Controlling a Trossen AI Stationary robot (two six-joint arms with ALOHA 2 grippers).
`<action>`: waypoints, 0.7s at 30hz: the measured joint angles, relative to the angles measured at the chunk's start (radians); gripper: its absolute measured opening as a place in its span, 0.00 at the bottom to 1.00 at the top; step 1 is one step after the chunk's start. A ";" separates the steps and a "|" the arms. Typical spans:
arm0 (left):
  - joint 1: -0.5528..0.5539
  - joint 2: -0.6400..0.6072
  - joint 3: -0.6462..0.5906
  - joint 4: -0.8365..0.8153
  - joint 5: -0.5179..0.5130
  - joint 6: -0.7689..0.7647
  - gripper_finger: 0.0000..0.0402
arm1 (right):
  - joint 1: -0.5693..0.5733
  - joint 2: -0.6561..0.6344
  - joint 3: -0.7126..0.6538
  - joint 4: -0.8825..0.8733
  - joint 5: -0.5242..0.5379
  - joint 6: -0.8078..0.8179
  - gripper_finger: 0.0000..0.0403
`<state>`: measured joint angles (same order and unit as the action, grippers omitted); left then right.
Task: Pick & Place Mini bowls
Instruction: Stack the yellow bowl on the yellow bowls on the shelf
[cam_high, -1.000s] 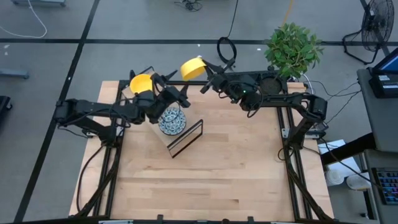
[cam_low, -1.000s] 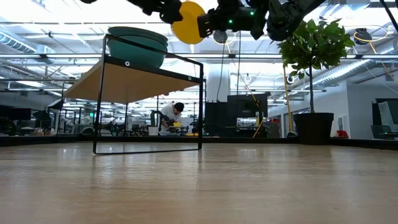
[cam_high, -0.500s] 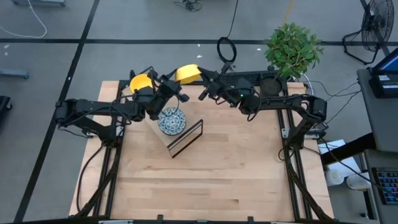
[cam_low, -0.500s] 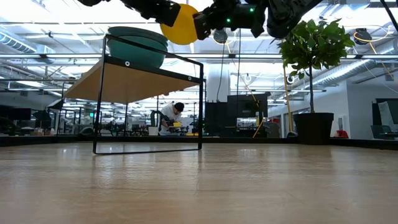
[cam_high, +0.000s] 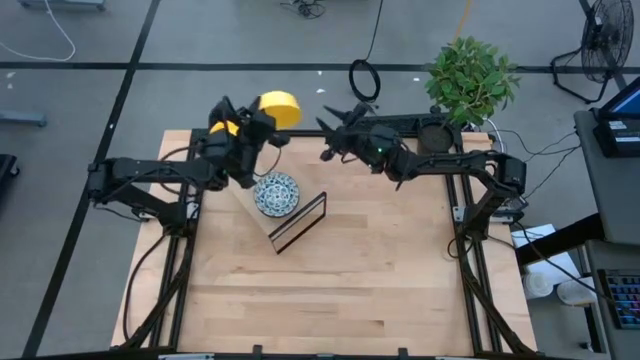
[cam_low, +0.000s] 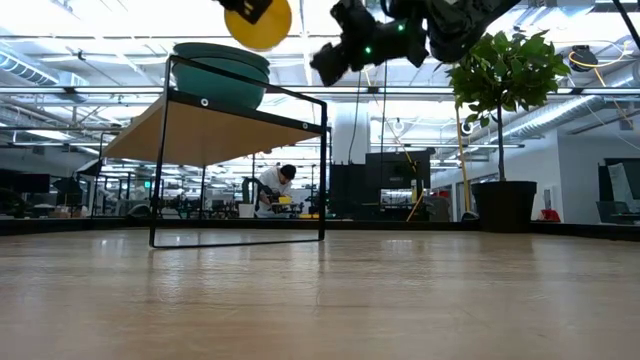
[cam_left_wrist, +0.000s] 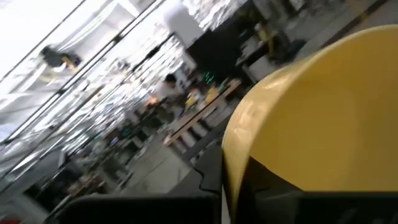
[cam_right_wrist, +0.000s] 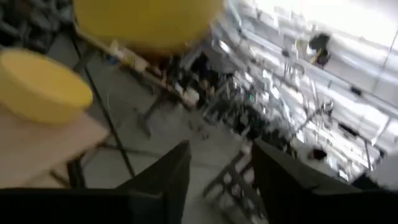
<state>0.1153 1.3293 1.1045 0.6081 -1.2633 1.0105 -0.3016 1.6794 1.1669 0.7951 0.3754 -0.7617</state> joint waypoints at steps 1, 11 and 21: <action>-0.001 0.000 0.017 -0.003 -0.035 0.024 0.01 | 0.002 0.000 0.000 -0.024 0.018 0.008 0.42; 0.083 -0.121 0.101 -0.143 -0.184 0.033 0.02 | 0.005 0.000 -0.001 -0.137 0.112 0.050 0.57; 0.275 -0.312 0.101 -0.394 -0.233 -0.095 0.03 | 0.007 0.000 -0.001 -0.157 0.100 0.051 0.54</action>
<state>0.3906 1.0175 1.2053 0.2145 -1.4964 0.9158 -0.2947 1.6794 1.1664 0.6384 0.4759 -0.7109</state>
